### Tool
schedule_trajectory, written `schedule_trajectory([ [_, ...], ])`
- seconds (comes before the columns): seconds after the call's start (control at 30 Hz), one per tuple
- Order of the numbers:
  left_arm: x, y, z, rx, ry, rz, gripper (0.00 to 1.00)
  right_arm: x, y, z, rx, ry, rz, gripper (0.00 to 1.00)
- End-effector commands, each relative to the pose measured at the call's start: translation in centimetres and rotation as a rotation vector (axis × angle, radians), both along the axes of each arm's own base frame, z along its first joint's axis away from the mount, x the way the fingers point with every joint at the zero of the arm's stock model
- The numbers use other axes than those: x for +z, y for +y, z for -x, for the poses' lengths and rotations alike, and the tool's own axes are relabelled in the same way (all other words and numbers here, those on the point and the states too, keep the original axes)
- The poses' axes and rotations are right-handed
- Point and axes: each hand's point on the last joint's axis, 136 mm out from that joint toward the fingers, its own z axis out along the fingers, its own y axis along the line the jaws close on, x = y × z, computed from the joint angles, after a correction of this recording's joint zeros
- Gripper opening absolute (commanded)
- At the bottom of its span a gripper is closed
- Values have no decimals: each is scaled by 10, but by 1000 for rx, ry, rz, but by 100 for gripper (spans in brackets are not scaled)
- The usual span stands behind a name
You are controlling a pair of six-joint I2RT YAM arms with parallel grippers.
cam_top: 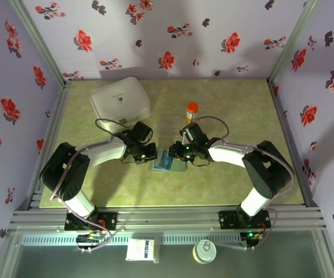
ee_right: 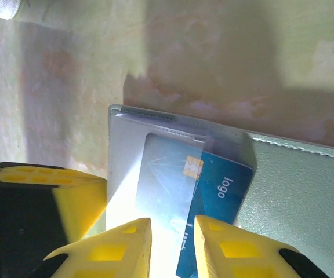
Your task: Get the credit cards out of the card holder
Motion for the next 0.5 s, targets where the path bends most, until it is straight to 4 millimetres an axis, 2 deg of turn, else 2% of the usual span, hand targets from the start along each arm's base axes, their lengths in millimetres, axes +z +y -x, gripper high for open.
schedule_trajectory([
  [0.0, 7, -11, -1, -45, 2, 17, 1, -2, -4, 3, -24, 23, -26, 27],
  [0.1, 7, -14, -3, -59, 3, 11, 1, -7, -3, 4, -28, 38, -30, 26],
  [0.27, 11, 5, -7, -33, -34, -94, 1, -18, -11, 7, -58, 66, 0, 25],
  [0.47, 19, 7, -12, -37, -61, -112, 3, -24, -15, 7, -72, 79, 16, 26],
])
